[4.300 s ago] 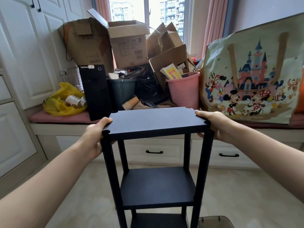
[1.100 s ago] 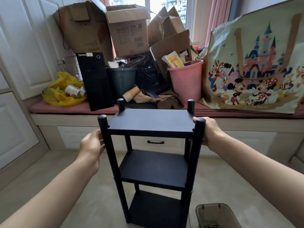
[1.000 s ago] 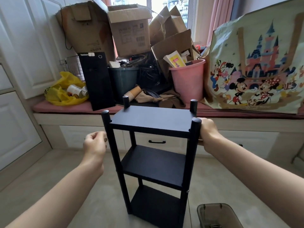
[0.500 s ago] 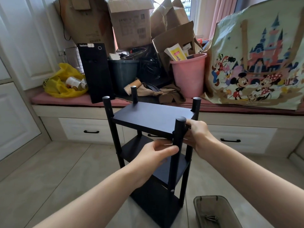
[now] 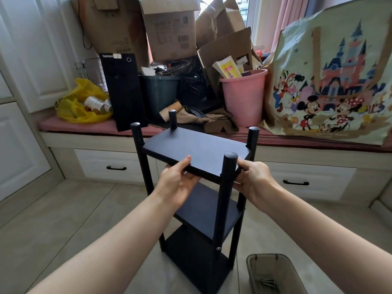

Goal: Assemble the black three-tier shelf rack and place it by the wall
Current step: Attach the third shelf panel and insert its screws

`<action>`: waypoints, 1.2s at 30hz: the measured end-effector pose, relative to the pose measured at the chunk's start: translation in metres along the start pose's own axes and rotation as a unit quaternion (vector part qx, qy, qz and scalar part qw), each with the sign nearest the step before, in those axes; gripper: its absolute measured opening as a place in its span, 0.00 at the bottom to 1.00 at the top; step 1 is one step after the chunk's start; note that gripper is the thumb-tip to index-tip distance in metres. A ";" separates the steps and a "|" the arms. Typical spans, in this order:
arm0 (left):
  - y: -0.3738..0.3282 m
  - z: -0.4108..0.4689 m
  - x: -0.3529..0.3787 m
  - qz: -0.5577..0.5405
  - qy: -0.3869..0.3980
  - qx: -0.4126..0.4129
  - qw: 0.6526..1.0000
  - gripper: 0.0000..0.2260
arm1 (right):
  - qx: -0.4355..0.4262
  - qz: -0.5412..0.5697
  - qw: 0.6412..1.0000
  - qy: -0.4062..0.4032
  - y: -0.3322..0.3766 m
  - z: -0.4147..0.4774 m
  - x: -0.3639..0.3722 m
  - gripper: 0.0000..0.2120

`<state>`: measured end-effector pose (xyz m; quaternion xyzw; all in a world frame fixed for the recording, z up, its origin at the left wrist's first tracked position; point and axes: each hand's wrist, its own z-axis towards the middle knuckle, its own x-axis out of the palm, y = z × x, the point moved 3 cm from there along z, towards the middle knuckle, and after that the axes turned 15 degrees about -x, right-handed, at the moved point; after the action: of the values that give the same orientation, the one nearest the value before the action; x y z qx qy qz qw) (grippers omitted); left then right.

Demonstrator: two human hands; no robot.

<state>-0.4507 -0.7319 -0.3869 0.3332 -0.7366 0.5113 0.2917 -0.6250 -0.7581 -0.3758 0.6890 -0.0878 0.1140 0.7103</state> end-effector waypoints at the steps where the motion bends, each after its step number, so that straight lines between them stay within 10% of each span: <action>1: -0.001 0.000 0.000 0.000 0.001 0.002 1.000 0.19 | 0.003 0.005 1.000 0.004 0.000 0.000 0.000 0.16; 36: -0.002 0.007 -0.007 0.053 0.007 -0.003 0.999 0.18 | 0.015 0.044 0.998 0.031 0.006 0.025 -0.026 0.11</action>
<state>-0.4456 -0.7372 -0.3934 0.2897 -0.7526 0.5262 0.2699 -0.6505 -0.7838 -0.3764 0.6915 -0.0941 0.1678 0.6963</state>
